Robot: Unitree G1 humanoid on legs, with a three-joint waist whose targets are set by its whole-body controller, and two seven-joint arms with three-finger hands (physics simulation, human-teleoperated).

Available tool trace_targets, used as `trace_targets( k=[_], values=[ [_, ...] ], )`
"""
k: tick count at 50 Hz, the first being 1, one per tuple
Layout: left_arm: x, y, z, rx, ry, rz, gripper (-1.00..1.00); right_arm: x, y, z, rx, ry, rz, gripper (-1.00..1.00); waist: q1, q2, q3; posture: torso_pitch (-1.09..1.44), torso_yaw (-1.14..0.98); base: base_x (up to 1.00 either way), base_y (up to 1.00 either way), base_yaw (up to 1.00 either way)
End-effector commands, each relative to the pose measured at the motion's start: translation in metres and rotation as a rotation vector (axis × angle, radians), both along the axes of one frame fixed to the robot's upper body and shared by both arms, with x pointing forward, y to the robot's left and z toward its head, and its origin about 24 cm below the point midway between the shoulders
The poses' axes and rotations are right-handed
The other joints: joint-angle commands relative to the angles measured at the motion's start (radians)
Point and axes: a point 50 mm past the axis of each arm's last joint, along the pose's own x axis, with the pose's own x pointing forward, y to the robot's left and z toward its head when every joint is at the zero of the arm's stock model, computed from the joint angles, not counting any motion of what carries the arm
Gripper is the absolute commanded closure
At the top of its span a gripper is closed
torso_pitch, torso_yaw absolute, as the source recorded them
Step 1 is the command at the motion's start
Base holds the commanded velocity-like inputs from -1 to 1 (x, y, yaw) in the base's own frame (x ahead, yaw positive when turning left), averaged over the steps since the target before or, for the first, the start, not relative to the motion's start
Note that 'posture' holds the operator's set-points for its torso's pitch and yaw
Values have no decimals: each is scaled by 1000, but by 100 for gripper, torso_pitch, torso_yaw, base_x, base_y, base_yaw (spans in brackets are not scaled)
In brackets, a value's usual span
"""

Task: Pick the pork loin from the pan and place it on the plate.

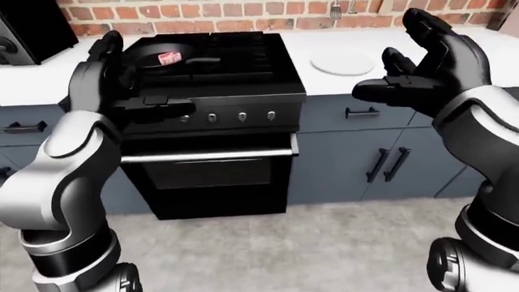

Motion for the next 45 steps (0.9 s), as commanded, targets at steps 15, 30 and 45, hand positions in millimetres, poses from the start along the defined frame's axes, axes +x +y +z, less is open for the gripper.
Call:
trace_targets(
  k=[15,30,45],
  values=[
    [-4,-4,21,17,-96,-18,-100,-8,-5,22,18,-110,-23,-100,-2,-116,-31,0,0,25,3,0],
    [-4,-3,20,16,-92,-14,-100,-7,-4,21,17,-103,-19,-100,-3,-22,-36,0,0,20,17,0],
    [-6,-3,23,18,-95,-15,-100,-9,-3,21,13,-103,-14,-100,-14,-93,-32,0,0,13,36,0]
  ],
)
